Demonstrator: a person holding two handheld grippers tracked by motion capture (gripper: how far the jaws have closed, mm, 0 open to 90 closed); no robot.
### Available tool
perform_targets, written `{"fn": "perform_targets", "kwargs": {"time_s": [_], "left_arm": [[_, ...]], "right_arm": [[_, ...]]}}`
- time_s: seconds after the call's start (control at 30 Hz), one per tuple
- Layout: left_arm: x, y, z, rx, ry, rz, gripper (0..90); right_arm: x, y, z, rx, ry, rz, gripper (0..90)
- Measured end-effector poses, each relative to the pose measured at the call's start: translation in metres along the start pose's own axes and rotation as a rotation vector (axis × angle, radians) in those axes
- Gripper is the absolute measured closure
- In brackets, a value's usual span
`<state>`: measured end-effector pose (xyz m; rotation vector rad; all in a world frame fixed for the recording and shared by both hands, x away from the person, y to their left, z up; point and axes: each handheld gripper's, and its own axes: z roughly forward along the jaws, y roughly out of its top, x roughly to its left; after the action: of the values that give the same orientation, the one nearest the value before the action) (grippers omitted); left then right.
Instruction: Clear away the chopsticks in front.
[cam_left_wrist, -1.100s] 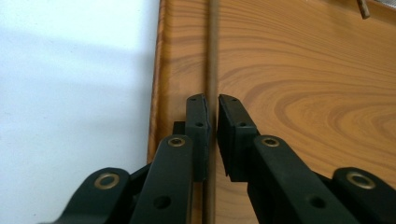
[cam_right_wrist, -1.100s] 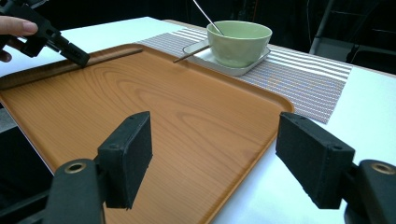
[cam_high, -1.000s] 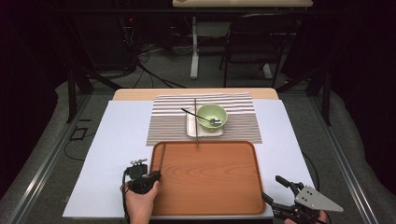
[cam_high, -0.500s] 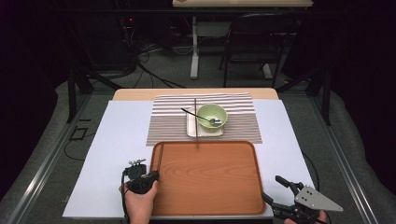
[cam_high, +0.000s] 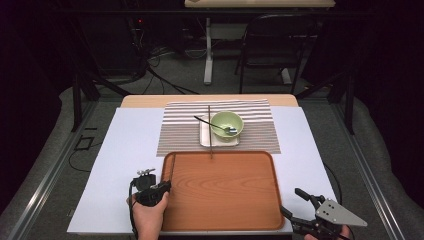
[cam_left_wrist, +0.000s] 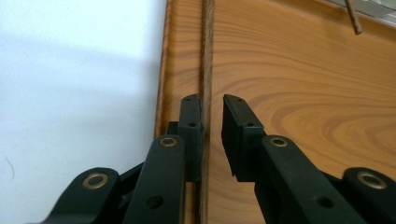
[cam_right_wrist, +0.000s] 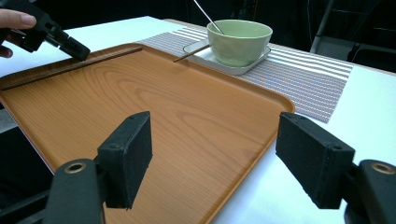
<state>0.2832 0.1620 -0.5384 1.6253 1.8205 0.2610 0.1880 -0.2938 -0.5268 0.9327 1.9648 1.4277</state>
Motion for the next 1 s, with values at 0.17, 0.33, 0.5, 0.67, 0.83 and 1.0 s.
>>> {"fn": "perform_targets", "kwargs": {"time_s": [0.17, 0.33, 0.5, 0.67, 0.83, 1.0], "left_arm": [[-0.002, 0.004, -0.002, -0.003, -0.032, 0.001, 72.8], [-0.007, 0.008, -0.002, 0.001, -0.066, 0.011, 62.1], [-0.013, 0.015, -0.001, -0.028, -0.084, 0.044, 51.8], [-0.018, 0.023, 0.001, -0.077, -0.099, 0.092, 38.4], [-0.023, 0.033, 0.002, -0.111, -0.079, 0.152, 33.8], [-0.027, 0.041, 0.004, -0.108, -0.073, 0.163, 32.9]], "right_arm": [[0.000, 0.000, 0.000, 0.000, 0.000, 0.000, 26.8], [0.000, 0.000, 0.000, 0.000, 0.000, 0.000, 26.8], [0.000, 0.000, 0.000, -0.002, -0.001, -0.001, 26.8], [0.000, 0.000, 0.000, -0.001, 0.000, -0.001, 26.8], [0.000, 0.000, 0.000, -0.002, -0.001, -0.002, 26.8], [0.000, 0.000, 0.000, -0.002, 0.000, -0.002, 26.8]]}}
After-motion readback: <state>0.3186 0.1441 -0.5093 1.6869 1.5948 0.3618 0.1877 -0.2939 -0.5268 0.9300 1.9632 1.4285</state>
